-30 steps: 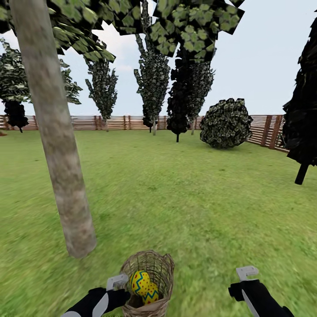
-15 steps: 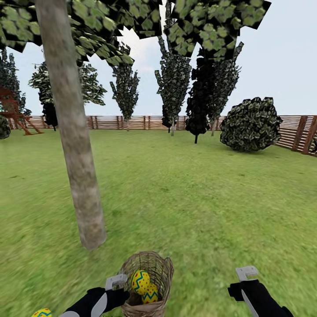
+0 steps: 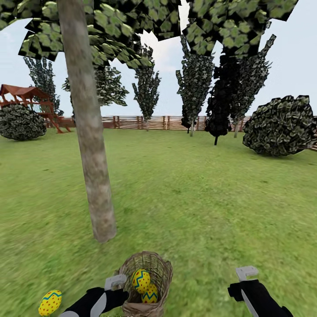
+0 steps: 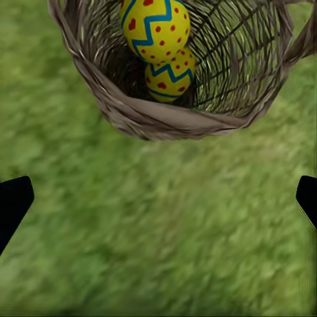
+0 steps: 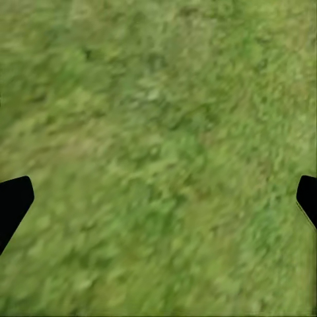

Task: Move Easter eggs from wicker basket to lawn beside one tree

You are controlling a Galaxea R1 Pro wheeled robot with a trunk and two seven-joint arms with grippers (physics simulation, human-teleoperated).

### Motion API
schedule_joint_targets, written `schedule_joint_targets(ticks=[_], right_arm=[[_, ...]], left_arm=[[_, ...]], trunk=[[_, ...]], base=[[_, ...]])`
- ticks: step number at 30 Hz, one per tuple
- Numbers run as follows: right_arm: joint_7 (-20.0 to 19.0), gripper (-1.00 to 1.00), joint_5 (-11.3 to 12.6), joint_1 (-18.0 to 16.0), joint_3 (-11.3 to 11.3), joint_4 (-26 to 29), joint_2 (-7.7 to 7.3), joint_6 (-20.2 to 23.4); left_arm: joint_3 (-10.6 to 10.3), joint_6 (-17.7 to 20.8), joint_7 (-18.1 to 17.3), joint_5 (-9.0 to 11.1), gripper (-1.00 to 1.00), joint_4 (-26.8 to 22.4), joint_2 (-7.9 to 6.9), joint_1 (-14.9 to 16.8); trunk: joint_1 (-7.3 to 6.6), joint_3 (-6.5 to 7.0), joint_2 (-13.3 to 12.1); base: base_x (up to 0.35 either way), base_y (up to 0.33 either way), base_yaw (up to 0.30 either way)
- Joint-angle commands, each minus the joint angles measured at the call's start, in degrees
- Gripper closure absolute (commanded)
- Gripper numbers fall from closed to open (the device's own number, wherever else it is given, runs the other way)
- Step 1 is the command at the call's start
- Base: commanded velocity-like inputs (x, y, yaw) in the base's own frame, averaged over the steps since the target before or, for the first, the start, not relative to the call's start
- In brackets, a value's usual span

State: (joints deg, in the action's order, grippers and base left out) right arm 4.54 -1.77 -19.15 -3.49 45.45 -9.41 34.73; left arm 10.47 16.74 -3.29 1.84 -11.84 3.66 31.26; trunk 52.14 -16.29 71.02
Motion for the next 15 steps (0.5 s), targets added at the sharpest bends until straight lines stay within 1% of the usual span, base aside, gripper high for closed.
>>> schedule_joint_targets(ticks=[1, 15], right_arm=[[0.2, -1.0, -0.2, 0.0, -0.3, 0.1, -0.08, 0.3], [0.2, -1.0, -0.2, 0.0, -0.3, 0.1, -0.08, 0.3]], left_arm=[[0.3, 0.4, -0.1, 0.2, -1.0, -0.1, 0.08, 0.0], [0.2, 0.5, 0.0, 0.2, -1.0, -0.1, 0.12, 0.0]], trunk=[[-0.22, 0.11, -0.4], [-3.3, 2.62, -6.0]], base=[[0.0, -0.35, 0.294], [0.0, -0.35, 0.294]])
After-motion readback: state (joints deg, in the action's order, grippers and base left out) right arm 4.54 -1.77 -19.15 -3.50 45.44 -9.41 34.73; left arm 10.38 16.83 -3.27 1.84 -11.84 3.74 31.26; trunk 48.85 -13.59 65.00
